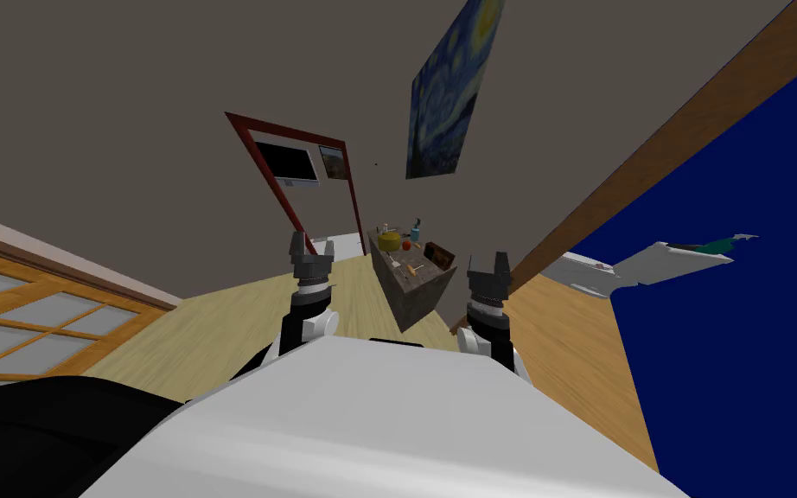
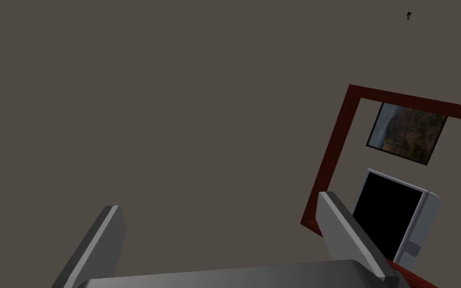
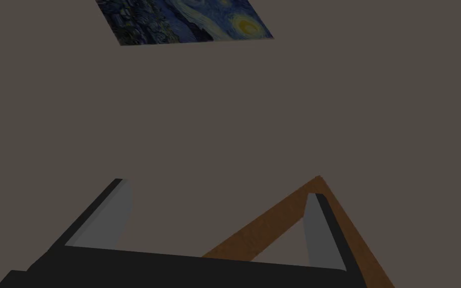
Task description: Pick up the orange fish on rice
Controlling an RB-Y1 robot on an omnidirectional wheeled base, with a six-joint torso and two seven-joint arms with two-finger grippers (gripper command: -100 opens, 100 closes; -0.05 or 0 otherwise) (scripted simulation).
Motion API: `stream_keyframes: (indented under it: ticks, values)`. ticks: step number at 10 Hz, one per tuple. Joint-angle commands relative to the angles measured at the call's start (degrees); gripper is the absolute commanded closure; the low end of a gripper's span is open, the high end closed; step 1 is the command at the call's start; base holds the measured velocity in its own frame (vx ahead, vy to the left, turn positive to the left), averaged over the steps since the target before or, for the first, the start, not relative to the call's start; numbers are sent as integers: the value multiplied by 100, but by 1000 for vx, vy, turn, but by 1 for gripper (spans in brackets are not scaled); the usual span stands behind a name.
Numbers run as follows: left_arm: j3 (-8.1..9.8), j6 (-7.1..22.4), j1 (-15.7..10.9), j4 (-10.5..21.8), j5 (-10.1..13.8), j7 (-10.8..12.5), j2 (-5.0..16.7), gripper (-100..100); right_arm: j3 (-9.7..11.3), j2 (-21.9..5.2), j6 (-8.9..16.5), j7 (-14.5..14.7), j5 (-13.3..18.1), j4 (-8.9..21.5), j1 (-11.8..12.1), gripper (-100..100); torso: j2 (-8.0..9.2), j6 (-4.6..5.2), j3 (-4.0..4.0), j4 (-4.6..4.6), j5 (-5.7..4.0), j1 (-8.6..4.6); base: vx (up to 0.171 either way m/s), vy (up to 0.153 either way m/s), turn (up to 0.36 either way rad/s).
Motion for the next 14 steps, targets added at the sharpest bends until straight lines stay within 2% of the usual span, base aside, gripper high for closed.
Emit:
stream_keyframes:
  ticks: [1,3,7,10,11,12,13,14]
  values:
    - [0,0,0,0,0,0,0,0,-7,-243,32,7,9,29,98,-100,0,0,0,0,0,0,-4,12,61]
    - [0,0,0,0,0,0,0,0,-25,-567,107,25,29,101,325,-100,3,-1,2,1,1,5,-9,25,120]
    - [-1,0,-1,0,0,0,0,0,-90,-1111,353,86,96,359,1017,-100,7,-2,4,1,4,18,-10,50,183]
    - [-1,0,-1,0,0,0,0,0,-111,-1237,429,106,117,442,1360,-100,5,-1,3,1,4,15,-4,39,107]
    - [0,0,0,0,0,0,0,0,-134,-1364,508,127,139,533,1573,-100,5,1,3,1,3,11,1,39,184]
    - [0,0,0,0,0,0,0,0,-134,-1364,508,127,139,533,1630,-100,4,-1,2,1,3,13,5,33,84]
    - [0,0,0,0,0,0,0,0,-158,-1492,591,149,161,632,1871,-100,3,1,2,1,3,11,6,50,193]
    - [-1,0,0,0,0,0,0,0,-158,-1492,591,149,161,632,1914,-100,2,-2,1,1,4,15,4,40,121]
